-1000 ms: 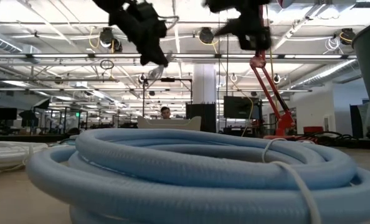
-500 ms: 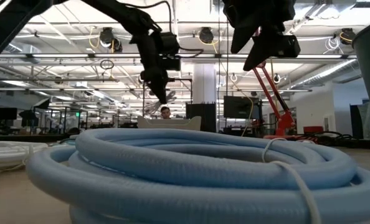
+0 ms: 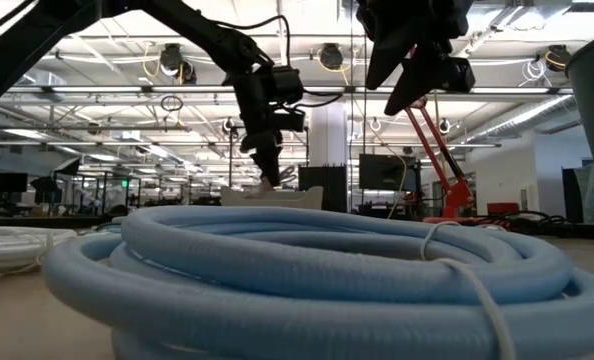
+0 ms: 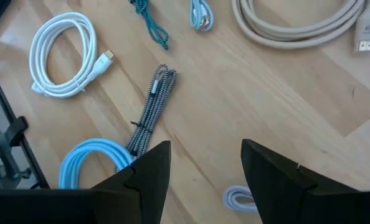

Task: Pick & Place USB Port
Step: Put the white usb cable into the gray bin

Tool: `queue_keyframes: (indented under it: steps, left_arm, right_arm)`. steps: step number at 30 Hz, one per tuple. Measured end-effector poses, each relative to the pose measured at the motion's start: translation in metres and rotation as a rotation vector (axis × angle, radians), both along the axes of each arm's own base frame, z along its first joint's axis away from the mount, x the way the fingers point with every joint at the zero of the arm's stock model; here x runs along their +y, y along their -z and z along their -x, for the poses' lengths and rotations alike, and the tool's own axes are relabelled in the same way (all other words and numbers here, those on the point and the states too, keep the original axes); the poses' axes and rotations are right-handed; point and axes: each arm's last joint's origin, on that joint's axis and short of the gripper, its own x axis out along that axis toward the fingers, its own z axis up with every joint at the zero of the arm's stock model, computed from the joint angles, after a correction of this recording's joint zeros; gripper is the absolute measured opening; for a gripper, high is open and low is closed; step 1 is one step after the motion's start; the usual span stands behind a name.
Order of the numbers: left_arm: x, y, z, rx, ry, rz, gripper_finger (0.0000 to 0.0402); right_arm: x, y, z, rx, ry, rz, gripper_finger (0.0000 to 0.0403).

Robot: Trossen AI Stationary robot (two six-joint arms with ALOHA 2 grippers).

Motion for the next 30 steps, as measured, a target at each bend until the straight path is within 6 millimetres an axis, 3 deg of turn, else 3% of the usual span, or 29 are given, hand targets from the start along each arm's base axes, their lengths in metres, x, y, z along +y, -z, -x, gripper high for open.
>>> queue_keyframes:
  steps: [24,30]
  left_arm:
    - [0.000,0.025,-0.009,-0.002,-0.059,0.106,0.0033]
    - [0.002,0.024,-0.010,-0.010,-0.098,0.078,0.0104]
  right_arm:
    - [-0.004,-0.001,-0.003,-0.025,-0.014,0.017,0.0187]
    - [-0.004,-0.001,-0.003,-0.026,-0.016,0.019,0.0187]
